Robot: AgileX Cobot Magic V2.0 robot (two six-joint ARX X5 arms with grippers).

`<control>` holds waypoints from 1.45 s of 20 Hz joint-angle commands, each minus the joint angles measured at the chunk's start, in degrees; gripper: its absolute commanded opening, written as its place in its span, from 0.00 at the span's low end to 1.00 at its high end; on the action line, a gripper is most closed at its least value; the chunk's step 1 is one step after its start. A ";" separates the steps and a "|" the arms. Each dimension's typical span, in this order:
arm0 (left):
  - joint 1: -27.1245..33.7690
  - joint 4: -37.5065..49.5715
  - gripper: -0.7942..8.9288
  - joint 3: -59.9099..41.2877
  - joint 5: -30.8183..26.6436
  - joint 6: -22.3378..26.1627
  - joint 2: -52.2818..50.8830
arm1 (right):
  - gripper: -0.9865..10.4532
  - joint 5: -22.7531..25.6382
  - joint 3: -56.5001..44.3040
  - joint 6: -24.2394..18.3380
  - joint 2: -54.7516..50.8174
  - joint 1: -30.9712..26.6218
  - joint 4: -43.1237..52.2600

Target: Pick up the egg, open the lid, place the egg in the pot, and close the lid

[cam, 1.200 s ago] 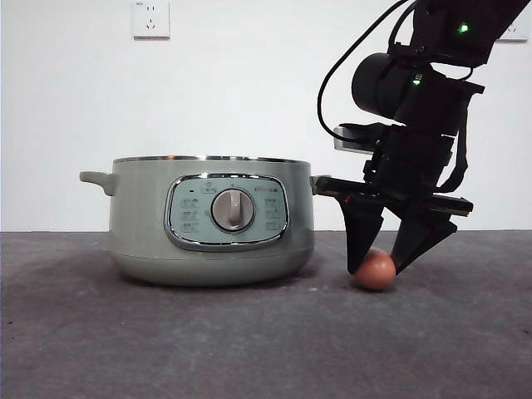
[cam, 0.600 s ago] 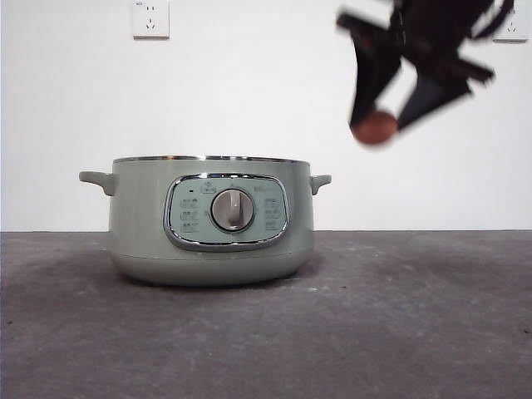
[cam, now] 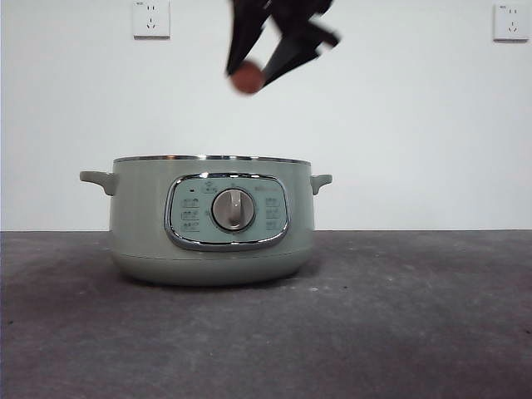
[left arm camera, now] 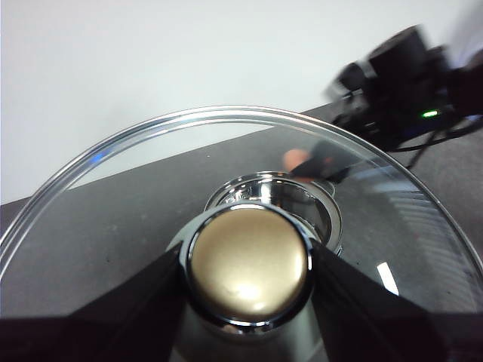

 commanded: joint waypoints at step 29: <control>0.20 0.92 0.07 0.42 0.07 0.61 0.17 | 0.48 1.49 22.23 -5.11 25.64 1.05 -17.22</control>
